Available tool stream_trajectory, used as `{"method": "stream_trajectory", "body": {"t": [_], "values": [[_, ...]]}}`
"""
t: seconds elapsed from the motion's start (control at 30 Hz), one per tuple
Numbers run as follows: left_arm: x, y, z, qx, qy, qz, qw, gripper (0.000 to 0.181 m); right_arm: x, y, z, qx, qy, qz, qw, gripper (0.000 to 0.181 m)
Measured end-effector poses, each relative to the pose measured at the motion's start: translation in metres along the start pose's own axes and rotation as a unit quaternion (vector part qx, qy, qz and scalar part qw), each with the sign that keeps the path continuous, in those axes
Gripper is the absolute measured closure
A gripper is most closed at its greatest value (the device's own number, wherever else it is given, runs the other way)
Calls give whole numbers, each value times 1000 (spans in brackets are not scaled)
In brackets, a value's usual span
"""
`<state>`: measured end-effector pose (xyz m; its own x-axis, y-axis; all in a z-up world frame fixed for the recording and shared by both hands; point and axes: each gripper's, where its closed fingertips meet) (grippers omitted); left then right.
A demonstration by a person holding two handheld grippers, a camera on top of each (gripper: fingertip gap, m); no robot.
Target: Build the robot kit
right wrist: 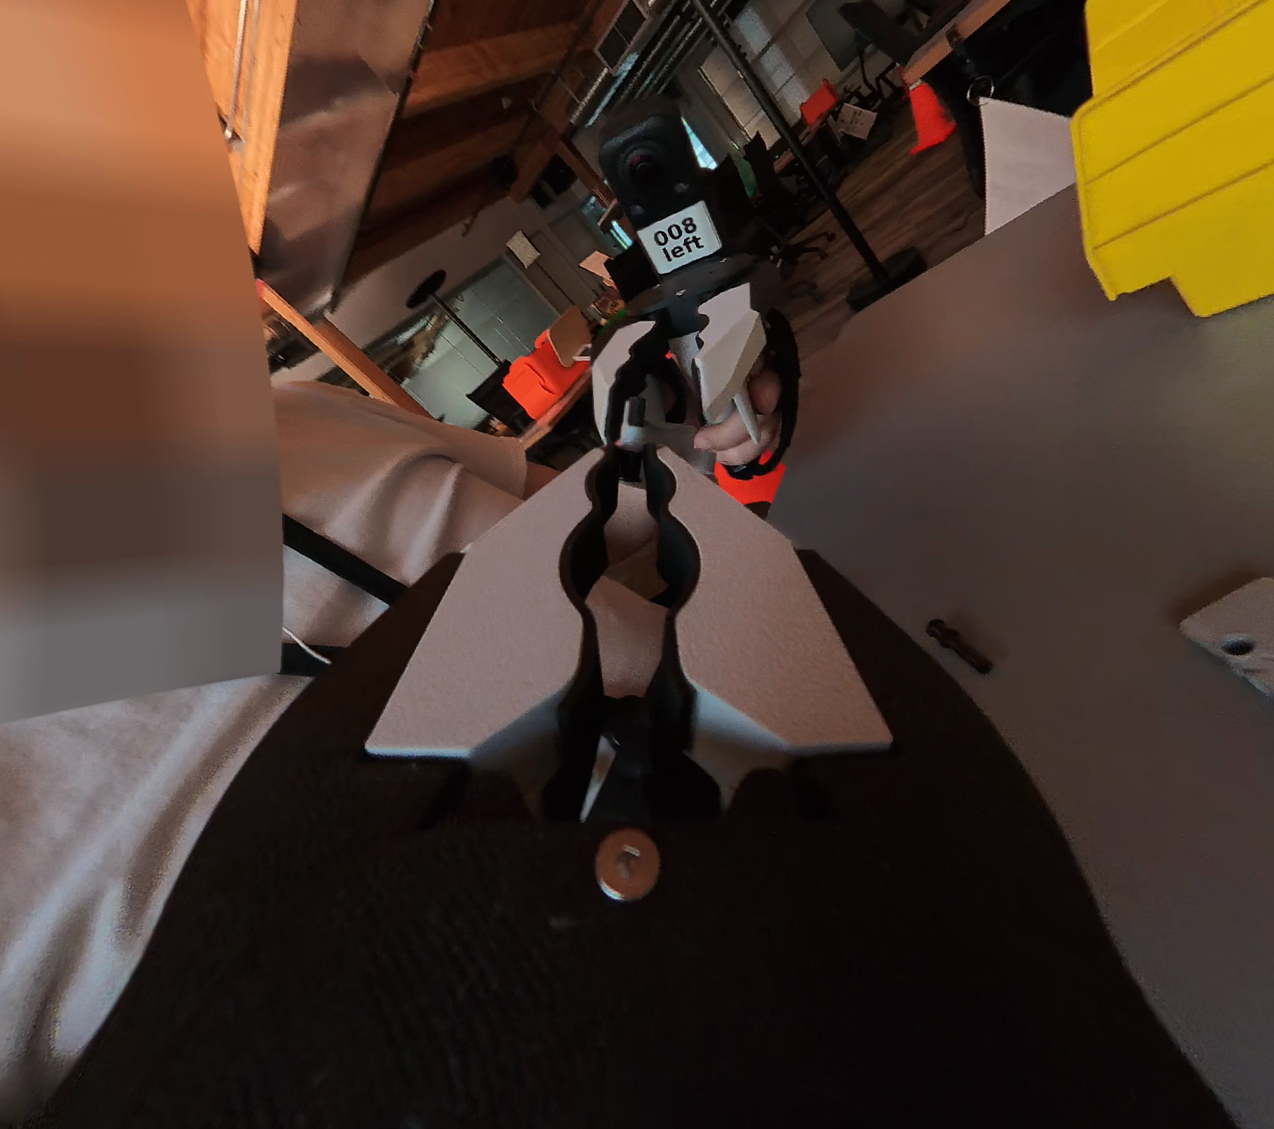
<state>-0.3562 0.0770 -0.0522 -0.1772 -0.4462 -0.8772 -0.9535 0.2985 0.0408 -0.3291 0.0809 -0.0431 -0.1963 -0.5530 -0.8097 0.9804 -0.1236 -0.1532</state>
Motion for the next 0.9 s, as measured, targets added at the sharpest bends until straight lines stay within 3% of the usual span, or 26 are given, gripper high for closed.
{"method": "stream_trajectory", "body": {"t": [0.13,0.73,0.9], "values": [[-1,1,4,-14,-4,-3,1000,150,2,2,-3,-14,-42,-4,999,177],[10,-7,9,-19,20,29,999,151,19,-5,-13,26,-7,45,999,177],[27,-16,9,-10,32,83,996,167,29,-9,-15,44,32,77,995,176]]}}
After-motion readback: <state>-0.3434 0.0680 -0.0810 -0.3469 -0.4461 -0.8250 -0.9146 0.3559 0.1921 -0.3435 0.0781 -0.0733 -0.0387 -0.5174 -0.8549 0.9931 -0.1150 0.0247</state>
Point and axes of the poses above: each gripper's, where its closed fingertips meet, y back along the fingers, x out of its underside, z = x × y across the jaws, and after that the axes turned 8 degrees about y, right-handed
